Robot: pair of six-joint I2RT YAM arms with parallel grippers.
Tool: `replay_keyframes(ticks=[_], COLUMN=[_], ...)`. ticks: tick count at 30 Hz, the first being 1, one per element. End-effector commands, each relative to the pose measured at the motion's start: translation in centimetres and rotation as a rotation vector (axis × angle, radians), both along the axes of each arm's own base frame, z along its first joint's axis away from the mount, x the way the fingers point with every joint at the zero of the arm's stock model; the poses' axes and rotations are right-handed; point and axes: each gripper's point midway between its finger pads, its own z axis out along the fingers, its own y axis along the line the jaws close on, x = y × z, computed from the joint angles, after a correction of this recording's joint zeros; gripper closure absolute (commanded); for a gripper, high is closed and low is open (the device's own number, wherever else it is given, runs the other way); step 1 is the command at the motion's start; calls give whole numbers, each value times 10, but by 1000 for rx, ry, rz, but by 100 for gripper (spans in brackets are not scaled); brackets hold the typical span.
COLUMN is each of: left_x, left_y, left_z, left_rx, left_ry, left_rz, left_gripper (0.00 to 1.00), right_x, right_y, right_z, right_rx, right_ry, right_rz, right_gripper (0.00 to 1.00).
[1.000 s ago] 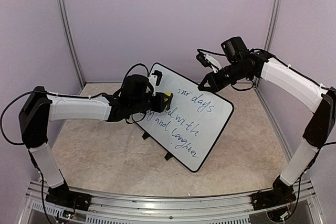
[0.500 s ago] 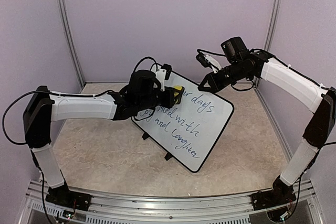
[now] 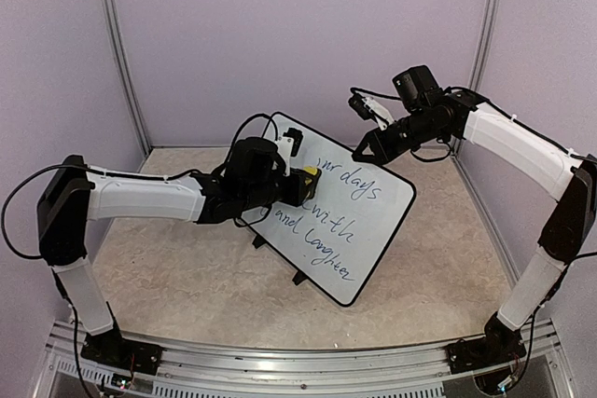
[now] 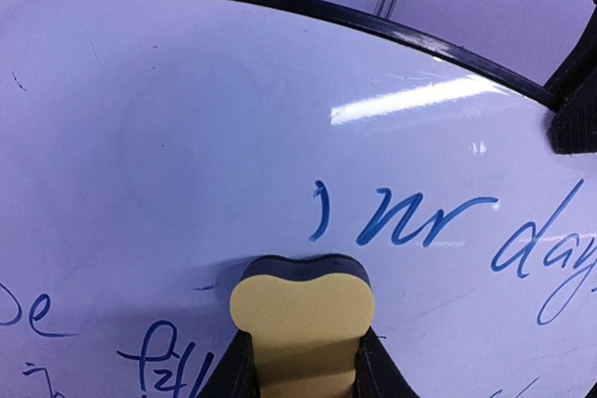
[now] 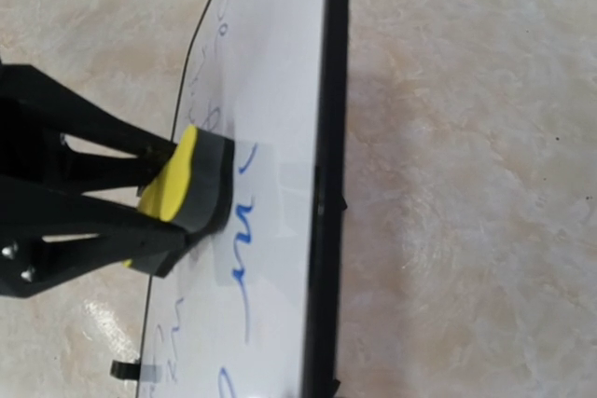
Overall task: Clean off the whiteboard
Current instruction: Erase the center of the whiteboard.
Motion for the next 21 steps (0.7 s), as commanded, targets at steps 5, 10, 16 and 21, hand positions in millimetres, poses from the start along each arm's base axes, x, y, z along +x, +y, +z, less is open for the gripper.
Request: replay_keyframes(ticks=[5,10,16,21], left_x=[28,34,17,2], left_y=[-12,-12,4,29], left_z=[-14,-21,-41,-64], left_rx=[133,166,185,247], left_ry=[-8,-5,44,111], left_rz=[27,32,35,83], left_gripper=[85,85,85,85], right_x=[-37,-38,-38,-37], right_y=[34,33,34,33], right_z=[41,39,39,38], right_rx=[95,91,92,89], right_ry=[-126,-124,-123,-123], right_rz=[233,230,230,228], right_gripper=[100,100,100,100])
